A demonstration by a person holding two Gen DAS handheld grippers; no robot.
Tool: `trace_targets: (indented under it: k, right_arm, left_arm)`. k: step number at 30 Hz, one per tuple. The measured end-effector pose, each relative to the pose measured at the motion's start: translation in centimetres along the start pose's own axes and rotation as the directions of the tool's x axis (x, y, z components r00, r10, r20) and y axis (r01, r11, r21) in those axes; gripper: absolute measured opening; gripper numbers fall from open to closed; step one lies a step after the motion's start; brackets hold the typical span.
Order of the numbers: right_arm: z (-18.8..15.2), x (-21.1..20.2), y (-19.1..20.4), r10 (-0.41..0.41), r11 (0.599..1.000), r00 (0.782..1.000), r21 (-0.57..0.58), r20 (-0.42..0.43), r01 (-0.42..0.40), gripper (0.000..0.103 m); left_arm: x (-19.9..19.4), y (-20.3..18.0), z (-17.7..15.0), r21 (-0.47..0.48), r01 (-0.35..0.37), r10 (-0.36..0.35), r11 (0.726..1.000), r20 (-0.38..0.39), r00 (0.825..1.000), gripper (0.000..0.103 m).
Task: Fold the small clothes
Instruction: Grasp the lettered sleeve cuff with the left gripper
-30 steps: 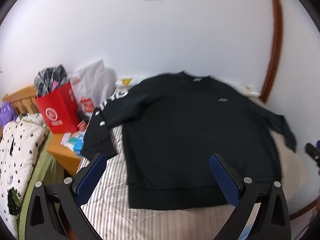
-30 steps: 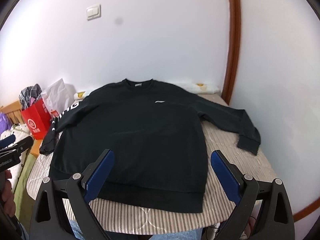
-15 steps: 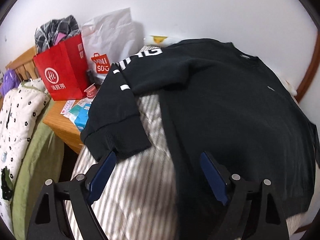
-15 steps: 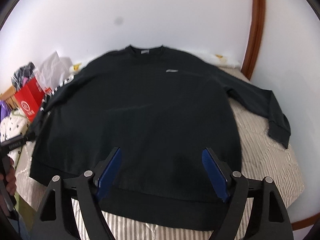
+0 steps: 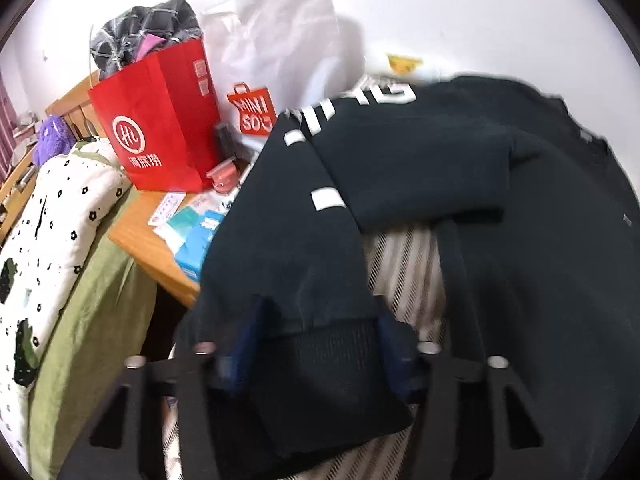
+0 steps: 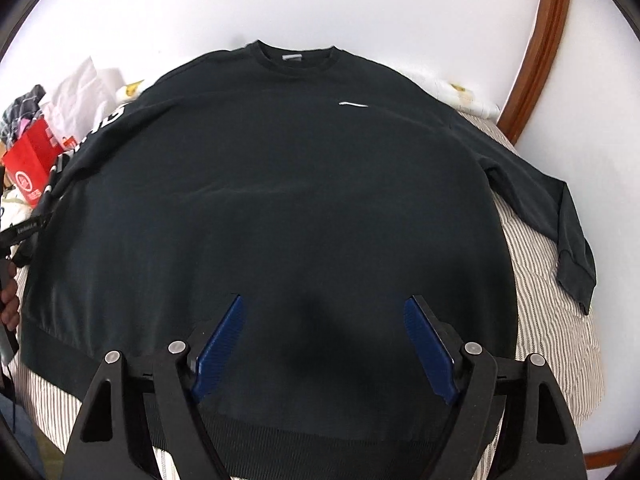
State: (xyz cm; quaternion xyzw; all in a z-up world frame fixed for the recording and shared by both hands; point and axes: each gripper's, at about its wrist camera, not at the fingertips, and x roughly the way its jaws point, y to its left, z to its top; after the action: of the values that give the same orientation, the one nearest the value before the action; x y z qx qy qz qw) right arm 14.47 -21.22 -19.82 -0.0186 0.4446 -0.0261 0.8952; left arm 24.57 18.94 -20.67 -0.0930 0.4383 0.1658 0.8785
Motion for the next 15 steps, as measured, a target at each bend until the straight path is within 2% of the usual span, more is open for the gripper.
trace_targets:
  k: [3,9,15]
  right_arm:
    - [0.3,0.5,0.1,0.000,1.000,1.000,0.002,-0.008,0.000,0.081]
    - [0.6,0.6,0.6,0.018,1.000,1.000,-0.011,-0.002,-0.018,0.081]
    - [0.8,0.4,0.2,0.045,0.999,0.999,-0.008,0.013,-0.044,0.081]
  left_arm:
    - [-0.3,1.2,0.5,-0.017,0.066,-0.065,0.998,0.002,0.998,0.011]
    - [-3.0,2.7,1.6,-0.053,0.132,-0.131,0.990,0.019,0.991,0.010]
    - [-6.6,0.3,2.9,-0.033,0.220,-0.218,0.975,0.059,0.974,0.010]
